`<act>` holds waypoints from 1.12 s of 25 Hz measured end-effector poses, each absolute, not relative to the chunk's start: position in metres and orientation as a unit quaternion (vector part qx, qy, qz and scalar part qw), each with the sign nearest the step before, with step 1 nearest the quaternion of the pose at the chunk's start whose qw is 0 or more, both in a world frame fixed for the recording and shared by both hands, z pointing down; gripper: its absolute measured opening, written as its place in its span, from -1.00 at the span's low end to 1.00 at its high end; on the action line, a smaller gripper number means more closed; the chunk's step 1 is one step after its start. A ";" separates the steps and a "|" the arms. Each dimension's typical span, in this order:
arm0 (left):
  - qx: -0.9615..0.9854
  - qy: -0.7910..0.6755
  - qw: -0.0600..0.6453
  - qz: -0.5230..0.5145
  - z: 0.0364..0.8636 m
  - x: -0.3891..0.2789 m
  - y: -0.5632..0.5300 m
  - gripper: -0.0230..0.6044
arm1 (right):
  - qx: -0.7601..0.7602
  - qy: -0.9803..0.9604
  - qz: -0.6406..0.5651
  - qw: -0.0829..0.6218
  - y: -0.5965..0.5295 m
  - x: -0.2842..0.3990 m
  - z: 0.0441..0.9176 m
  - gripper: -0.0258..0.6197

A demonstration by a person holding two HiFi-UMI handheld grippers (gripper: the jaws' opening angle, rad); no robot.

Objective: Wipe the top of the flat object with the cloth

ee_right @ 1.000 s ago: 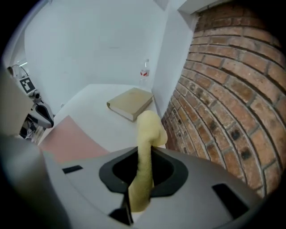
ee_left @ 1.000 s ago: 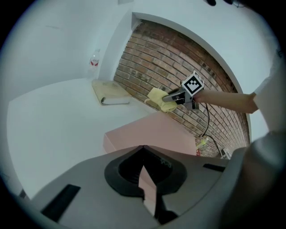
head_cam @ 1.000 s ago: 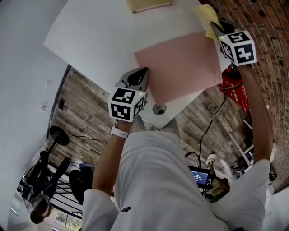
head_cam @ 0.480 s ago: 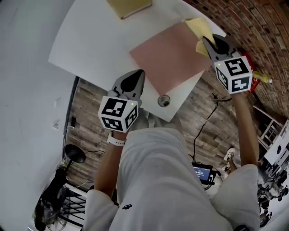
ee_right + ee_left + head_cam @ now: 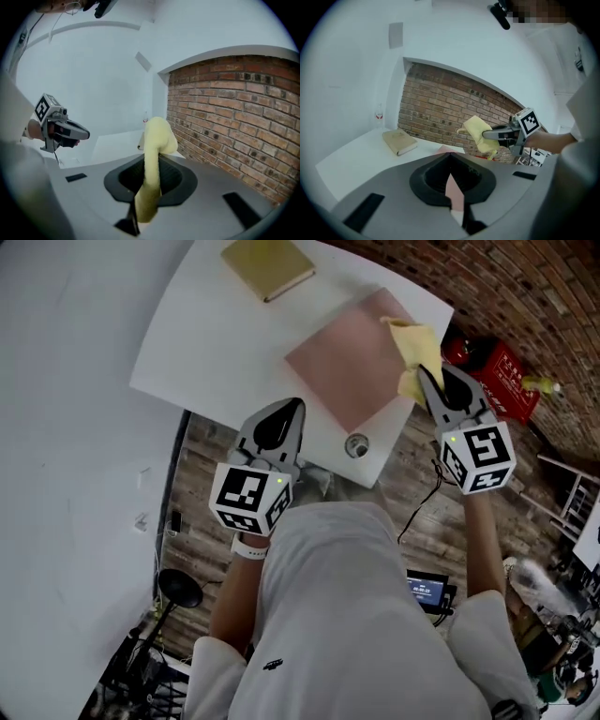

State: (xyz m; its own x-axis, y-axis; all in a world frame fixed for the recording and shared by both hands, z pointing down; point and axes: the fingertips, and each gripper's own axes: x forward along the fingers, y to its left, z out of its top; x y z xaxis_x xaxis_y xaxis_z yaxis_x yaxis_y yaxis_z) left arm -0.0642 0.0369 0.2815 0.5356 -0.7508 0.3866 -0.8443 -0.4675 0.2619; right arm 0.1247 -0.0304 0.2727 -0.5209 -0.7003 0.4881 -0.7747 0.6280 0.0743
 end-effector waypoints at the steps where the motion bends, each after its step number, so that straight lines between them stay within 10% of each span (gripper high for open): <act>1: 0.851 -0.471 0.209 0.105 0.275 -0.067 0.042 -0.87 | 0.429 -0.868 0.078 0.235 -0.020 0.121 0.268 -0.73; 28: 0.863 -0.469 0.182 0.045 0.224 -0.106 0.120 -0.87 | 0.478 -0.866 0.059 0.136 0.117 0.086 0.202 -0.73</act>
State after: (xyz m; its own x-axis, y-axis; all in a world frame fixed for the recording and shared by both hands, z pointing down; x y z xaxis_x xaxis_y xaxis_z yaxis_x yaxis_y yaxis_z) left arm -0.1063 0.1201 0.2240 0.5563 -0.7929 0.2488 -0.8257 -0.4937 0.2728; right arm 0.0860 0.1168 0.2020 -0.5062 -0.8112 0.2929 -0.8436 0.5363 0.0273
